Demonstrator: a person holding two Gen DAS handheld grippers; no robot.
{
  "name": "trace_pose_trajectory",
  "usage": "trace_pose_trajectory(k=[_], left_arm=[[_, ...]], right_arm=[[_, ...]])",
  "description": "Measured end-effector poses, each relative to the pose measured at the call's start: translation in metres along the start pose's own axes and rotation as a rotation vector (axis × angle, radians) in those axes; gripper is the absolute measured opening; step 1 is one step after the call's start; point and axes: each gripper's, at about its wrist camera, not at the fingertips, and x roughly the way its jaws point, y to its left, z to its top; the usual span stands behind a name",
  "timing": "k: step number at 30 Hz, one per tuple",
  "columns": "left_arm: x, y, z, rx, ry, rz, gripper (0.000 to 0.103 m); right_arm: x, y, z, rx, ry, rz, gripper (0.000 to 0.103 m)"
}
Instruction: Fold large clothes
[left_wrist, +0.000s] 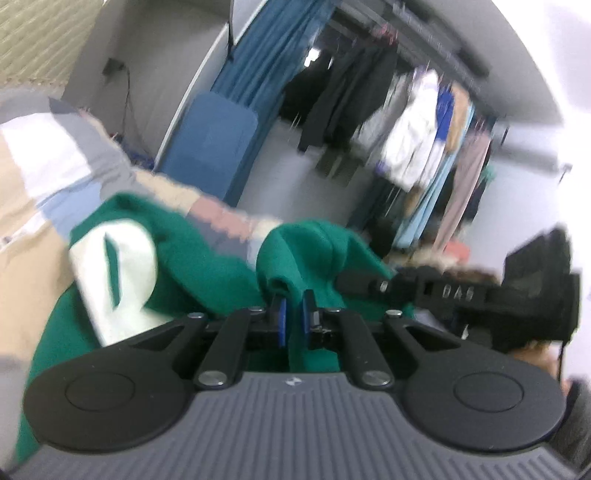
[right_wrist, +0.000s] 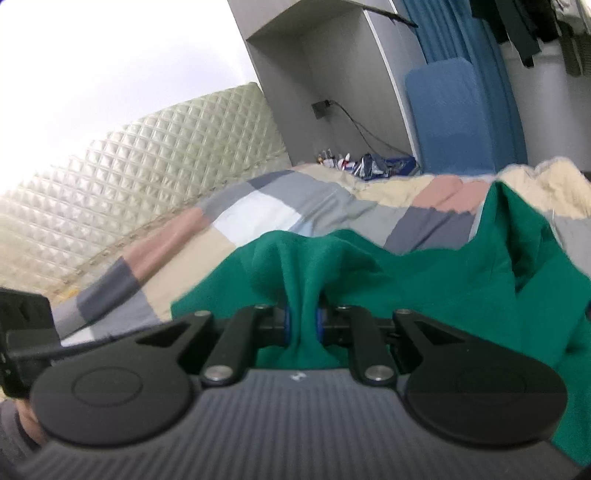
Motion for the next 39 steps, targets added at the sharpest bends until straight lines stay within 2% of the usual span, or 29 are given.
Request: trace_pose_trajectory(k=[4, 8, 11, 14, 17, 20, 22, 23, 26, 29, 32, 36, 39], left_arm=[[0.004, -0.009, -0.015, 0.049, 0.120, 0.080, 0.009], [0.023, -0.004, -0.027, 0.055, 0.273, 0.203, 0.010], [0.029, 0.008, -0.036, 0.041, 0.332, 0.230, 0.010], [0.028, 0.014, -0.035, 0.026, 0.335, 0.212, 0.011], [0.019, 0.011, -0.028, 0.019, 0.304, 0.184, 0.014], [0.007, 0.011, -0.018, -0.019, 0.245, 0.152, 0.036], [-0.003, 0.008, -0.010, -0.036, 0.191, 0.125, 0.047], [-0.007, 0.007, -0.006, -0.036, 0.156, 0.107, 0.049], [-0.013, 0.003, 0.003, -0.035, 0.073, 0.063, 0.050], [-0.012, 0.002, 0.007, -0.053, 0.032, 0.054, 0.050], [-0.001, 0.005, 0.006, -0.064, 0.055, 0.049, 0.050], [0.015, 0.000, -0.003, -0.016, 0.100, 0.071, 0.050], [0.029, -0.001, -0.009, 0.005, 0.130, 0.081, 0.050]], right_arm=[[0.007, 0.009, -0.020, -0.006, 0.106, -0.019, 0.014], [0.033, 0.019, -0.042, -0.058, 0.240, -0.101, 0.015], [0.050, 0.019, -0.061, -0.058, 0.313, -0.138, 0.015], [0.058, 0.014, -0.069, -0.023, 0.319, -0.153, 0.016], [0.054, 0.016, -0.069, -0.007, 0.310, -0.159, 0.017], [0.046, 0.018, -0.065, 0.014, 0.292, -0.156, 0.017], [0.038, 0.019, -0.061, 0.033, 0.280, -0.155, 0.018], [0.035, 0.019, -0.059, 0.040, 0.279, -0.155, 0.022], [0.024, 0.025, -0.055, 0.026, 0.275, -0.173, 0.054], [0.009, 0.031, -0.050, 0.008, 0.256, -0.157, 0.054], [-0.003, 0.031, -0.043, 0.017, 0.225, -0.165, 0.054], [-0.012, 0.027, -0.036, -0.010, 0.164, -0.218, 0.054], [0.001, 0.014, -0.039, 0.033, 0.184, -0.245, 0.054]])
